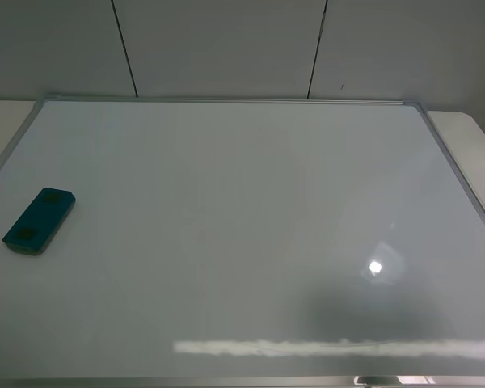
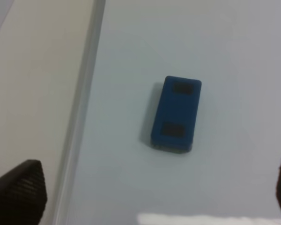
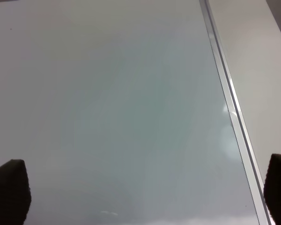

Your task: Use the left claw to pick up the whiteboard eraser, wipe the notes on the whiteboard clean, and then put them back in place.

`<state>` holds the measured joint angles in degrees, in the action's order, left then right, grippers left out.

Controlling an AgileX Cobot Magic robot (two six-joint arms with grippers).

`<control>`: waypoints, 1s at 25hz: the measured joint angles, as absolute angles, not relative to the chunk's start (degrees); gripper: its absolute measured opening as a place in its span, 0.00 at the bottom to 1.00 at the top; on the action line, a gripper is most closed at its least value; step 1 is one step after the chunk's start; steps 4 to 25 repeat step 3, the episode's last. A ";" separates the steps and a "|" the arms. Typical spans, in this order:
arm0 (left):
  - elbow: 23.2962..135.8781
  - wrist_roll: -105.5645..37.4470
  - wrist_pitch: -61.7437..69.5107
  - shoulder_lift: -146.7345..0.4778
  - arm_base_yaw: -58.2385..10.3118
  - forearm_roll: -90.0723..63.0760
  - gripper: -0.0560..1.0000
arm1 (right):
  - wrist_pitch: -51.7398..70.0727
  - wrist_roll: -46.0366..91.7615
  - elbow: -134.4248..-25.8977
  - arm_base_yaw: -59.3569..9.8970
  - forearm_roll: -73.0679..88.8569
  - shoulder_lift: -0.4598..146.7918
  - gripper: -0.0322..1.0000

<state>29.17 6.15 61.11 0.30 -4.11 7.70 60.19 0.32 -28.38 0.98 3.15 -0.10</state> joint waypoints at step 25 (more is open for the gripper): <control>29.17 5.95 61.07 0.30 -4.11 7.70 0.99 | 60.19 0.32 -28.38 0.98 3.15 -0.10 0.99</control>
